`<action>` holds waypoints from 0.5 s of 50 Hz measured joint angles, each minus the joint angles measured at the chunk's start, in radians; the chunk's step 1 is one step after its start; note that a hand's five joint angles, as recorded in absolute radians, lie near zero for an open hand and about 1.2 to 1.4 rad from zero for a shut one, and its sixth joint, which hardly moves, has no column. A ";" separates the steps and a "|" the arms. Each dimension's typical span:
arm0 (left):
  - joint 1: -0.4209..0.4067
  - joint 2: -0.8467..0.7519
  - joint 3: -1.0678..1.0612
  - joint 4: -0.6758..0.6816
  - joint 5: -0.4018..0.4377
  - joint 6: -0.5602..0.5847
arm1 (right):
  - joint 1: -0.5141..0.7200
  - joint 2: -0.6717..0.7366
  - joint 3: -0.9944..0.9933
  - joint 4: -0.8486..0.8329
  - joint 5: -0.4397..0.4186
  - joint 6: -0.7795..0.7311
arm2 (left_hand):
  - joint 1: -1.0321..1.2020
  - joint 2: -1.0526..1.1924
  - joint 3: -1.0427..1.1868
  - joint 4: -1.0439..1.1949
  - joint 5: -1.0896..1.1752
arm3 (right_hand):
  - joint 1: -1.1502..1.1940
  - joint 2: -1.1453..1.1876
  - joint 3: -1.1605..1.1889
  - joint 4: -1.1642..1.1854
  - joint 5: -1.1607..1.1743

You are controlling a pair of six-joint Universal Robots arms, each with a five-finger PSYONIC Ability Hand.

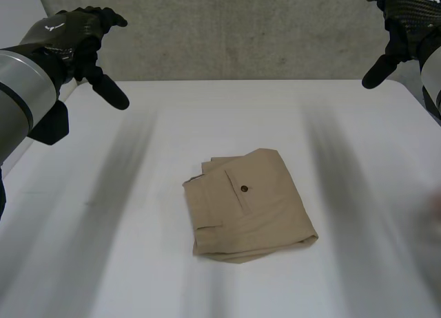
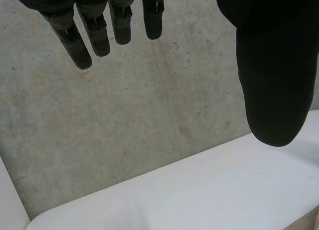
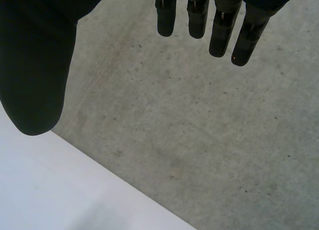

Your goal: Fold the shorts.

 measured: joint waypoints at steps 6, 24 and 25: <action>-0.007 0.003 -0.012 0.005 -0.002 0.000 | 0.002 0.005 0.008 0.003 -0.006 0.001 | 0.000 0.000 0.000 0.000 0.000 | 0.000 0.000 0.000 0.000 0.000; -0.008 -0.002 -0.034 0.038 -0.003 0.001 | 0.004 0.001 0.041 -0.006 -0.038 0.001 | 0.000 0.000 0.000 0.000 0.000 | 0.000 0.000 0.000 0.000 0.000; -0.008 -0.001 -0.035 0.040 -0.003 0.001 | 0.004 0.001 0.042 -0.006 -0.039 0.001 | 0.000 0.000 0.000 0.000 0.000 | 0.000 0.000 0.000 0.000 0.000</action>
